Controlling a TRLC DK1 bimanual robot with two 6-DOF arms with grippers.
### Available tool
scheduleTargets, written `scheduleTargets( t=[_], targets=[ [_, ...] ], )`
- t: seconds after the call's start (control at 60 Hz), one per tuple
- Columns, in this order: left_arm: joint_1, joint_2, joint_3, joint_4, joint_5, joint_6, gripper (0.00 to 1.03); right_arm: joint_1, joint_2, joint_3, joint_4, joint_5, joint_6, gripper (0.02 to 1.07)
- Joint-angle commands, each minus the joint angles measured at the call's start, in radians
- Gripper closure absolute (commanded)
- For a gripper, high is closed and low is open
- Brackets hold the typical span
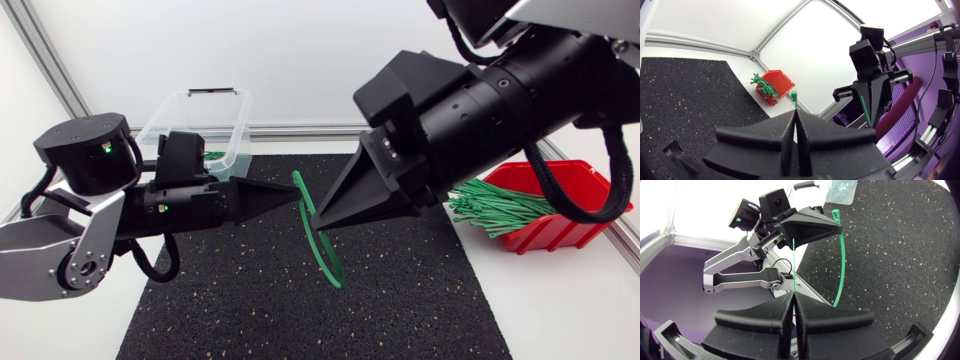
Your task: Take a green cable tie from the red box, thread the tail through the head to close it, then place it in the transparent bin on the left.
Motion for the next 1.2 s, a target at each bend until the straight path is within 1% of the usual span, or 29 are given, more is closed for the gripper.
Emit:
scheduleTargets(
  t=[0.0,0.117,0.35,0.533,0.767,0.917,1.017,1.183],
  targets=[
    [-0.008,0.015,-0.012,0.02,-0.002,-0.026,1.0,0.001,0.007,0.017,-0.014,-0.006,0.076,1.02],
    [-0.008,0.017,0.011,0.02,-0.002,-0.043,1.0,0.008,-0.001,0.034,-0.017,-0.004,0.13,1.02],
    [-0.003,0.012,0.077,0.032,-0.011,-0.072,1.0,0.008,0.021,0.113,-0.072,-0.001,0.21,1.02],
    [0.001,0.015,0.11,0.05,-0.023,-0.084,1.0,0.011,0.042,0.144,-0.077,-0.001,0.257,1.02],
    [0.005,0.032,0.121,0.101,-0.031,-0.08,1.0,-0.027,0.082,0.155,-0.102,-0.068,0.305,1.02],
    [0.0,0.032,0.11,0.126,-0.051,-0.063,1.0,-0.035,0.096,0.166,-0.108,-0.082,0.318,1.02],
    [-0.002,0.032,0.098,0.152,-0.059,-0.049,1.0,-0.058,0.099,0.175,-0.105,-0.108,0.334,1.02],
    [-0.031,0.031,0.064,0.204,-0.086,-0.006,1.0,-0.079,0.101,0.178,-0.095,-0.124,0.343,1.02]
  ],
)
